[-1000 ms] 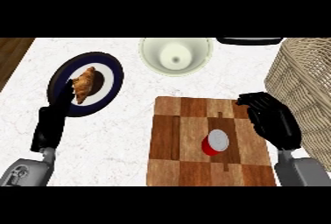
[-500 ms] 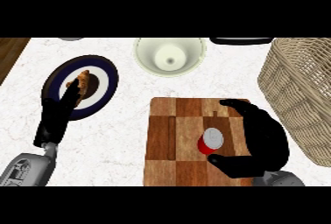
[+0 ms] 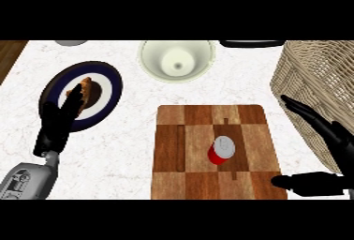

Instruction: Pick the can from the cutting board and place it in the basket

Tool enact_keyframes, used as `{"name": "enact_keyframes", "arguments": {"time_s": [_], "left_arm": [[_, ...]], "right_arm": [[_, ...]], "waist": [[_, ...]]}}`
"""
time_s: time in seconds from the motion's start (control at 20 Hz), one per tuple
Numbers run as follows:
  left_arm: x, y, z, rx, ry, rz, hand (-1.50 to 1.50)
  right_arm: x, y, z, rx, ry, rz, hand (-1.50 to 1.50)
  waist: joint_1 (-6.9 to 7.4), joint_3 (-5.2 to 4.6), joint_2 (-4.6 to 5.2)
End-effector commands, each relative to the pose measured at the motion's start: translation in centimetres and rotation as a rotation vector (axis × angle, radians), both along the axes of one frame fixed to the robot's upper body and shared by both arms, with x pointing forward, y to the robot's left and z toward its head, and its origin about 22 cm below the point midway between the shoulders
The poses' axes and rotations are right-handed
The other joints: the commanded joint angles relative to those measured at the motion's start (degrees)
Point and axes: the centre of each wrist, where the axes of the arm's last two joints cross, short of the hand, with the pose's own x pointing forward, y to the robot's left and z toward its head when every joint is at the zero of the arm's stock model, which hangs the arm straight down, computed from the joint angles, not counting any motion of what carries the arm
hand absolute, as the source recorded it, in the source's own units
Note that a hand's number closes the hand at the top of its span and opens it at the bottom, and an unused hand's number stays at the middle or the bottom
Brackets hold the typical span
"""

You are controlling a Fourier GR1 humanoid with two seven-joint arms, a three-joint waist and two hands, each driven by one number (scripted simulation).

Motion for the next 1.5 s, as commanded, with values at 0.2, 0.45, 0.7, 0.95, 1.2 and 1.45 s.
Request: {"name": "enact_keyframes", "arguments": {"time_s": [0.2,0.45,0.7,0.95,1.2,1.45], "left_arm": [[-0.5,-0.1,-0.3,-0.001,0.000,-0.023,0.00],[0.3,-1.9,0.5,-0.001,-0.019,-0.040,0.00],[-1.6,-0.1,-0.2,-0.020,-0.002,-0.036,0.00],[0.7,-0.8,-0.9,0.006,-0.010,-0.045,0.00],[0.7,-1.7,0.7,-0.023,-0.001,-0.030,0.00],[0.2,-1.7,-0.9,-0.016,0.004,-0.046,0.00]], "right_arm": [[-3.4,-1.5,6.7,-0.381,0.269,0.186,-1.50],[-2.6,-0.7,9.3,-0.371,0.305,0.172,-1.50],[-4.6,-1.4,8.4,-0.312,0.309,0.124,-1.50],[-3.8,-2.3,6.5,-0.275,0.266,0.045,-1.50],[-4.0,-0.3,5.6,-0.269,0.249,0.004,-1.50],[-2.2,-1.3,1.5,-0.283,0.302,0.029,-1.50]], "waist": [[0.94,0.16,0.16],[2.45,0.26,0.63],[2.37,0.30,0.55],[2.19,0.31,0.66],[2.32,0.30,0.63],[2.43,0.31,0.66]]}}
